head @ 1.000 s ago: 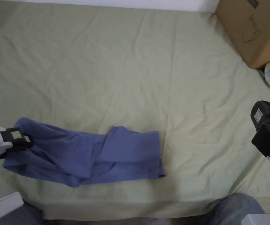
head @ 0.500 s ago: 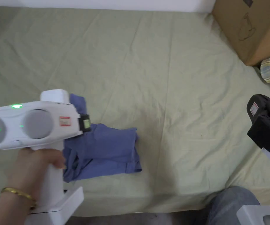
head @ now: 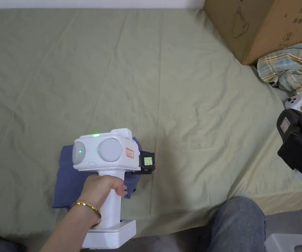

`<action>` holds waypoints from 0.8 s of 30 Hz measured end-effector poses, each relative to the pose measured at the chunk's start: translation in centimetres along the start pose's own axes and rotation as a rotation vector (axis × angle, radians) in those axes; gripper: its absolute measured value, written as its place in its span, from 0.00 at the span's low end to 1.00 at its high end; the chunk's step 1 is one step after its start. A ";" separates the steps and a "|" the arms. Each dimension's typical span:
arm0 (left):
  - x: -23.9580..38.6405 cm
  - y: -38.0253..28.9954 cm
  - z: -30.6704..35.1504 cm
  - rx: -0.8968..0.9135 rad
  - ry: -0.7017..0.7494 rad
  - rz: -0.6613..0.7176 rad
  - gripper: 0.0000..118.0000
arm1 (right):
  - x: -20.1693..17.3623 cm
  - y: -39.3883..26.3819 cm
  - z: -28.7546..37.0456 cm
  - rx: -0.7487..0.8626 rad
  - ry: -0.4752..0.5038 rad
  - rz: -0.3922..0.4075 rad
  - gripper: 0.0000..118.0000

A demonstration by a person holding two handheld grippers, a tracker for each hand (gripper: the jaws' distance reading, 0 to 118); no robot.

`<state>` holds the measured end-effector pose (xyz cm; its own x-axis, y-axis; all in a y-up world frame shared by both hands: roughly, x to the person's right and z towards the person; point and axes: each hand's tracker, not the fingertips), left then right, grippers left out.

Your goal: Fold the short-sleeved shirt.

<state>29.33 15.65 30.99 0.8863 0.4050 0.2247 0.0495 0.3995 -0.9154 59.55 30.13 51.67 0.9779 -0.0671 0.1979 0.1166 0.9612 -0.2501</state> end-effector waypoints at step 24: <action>2.6 -5.1 -6.3 0.102 0.228 -0.209 0.00 | -4.6 1.5 1.3 -0.038 -0.022 0.020 0.00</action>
<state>34.28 9.49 34.17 0.9425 0.1159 0.3134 0.2053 0.5393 -0.8167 54.97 32.21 51.66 0.9762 -0.0414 0.2127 0.1036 0.9513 -0.2904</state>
